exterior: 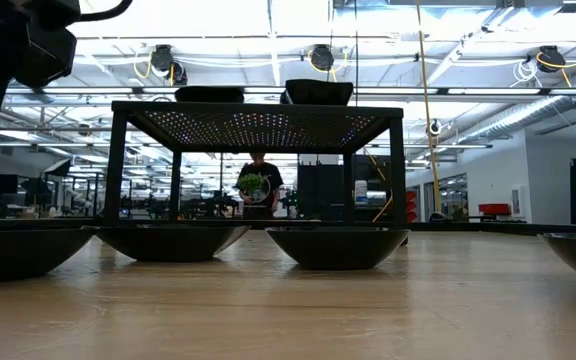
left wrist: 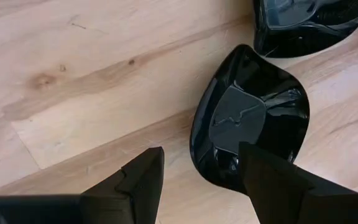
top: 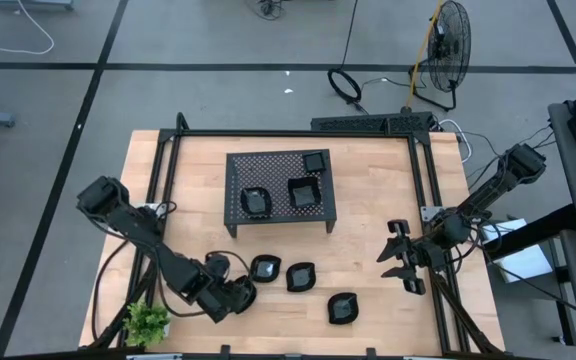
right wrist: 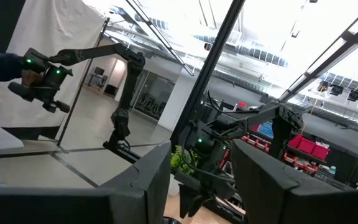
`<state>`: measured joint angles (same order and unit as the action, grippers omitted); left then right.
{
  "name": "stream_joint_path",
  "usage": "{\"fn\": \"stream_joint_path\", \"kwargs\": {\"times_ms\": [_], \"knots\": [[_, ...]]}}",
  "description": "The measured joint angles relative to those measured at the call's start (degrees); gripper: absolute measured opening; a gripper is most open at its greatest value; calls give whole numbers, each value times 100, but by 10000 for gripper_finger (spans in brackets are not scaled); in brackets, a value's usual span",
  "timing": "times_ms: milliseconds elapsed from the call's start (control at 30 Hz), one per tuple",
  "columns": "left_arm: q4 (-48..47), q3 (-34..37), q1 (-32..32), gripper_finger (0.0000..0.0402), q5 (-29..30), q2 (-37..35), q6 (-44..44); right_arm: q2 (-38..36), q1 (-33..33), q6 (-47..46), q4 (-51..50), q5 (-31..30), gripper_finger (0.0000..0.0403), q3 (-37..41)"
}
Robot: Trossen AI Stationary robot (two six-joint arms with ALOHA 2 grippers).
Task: Pick & Place Mini shaped plates
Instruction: Stack the leaf-shaped plate onto the other leaf-shaped plate on the shelf
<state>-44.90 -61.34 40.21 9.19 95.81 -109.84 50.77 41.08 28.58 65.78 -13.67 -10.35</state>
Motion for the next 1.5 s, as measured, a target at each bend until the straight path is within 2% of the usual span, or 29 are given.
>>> {"fn": "stream_joint_path", "kwargs": {"times_ms": [233,467,767,900,1167,1400,1500], "knots": [[41,0,-37,212,-15,276,-138,0,0,0,0,1,155,1],[74,0,-238,212,-368,691,85,0,0,0,-1,2,155,0],[173,0,-303,208,-449,656,179,0,0,3,-2,2,155,0],[216,0,-302,168,-476,656,170,-1,0,7,0,2,155,0],[256,-8,-302,16,-737,643,141,-1,2,15,-2,2,155,0],[219,-1,-263,7,-683,518,389,-1,0,17,-2,2,155,0],[305,0,-186,6,-141,184,413,0,1,17,-2,2,155,0]]}}
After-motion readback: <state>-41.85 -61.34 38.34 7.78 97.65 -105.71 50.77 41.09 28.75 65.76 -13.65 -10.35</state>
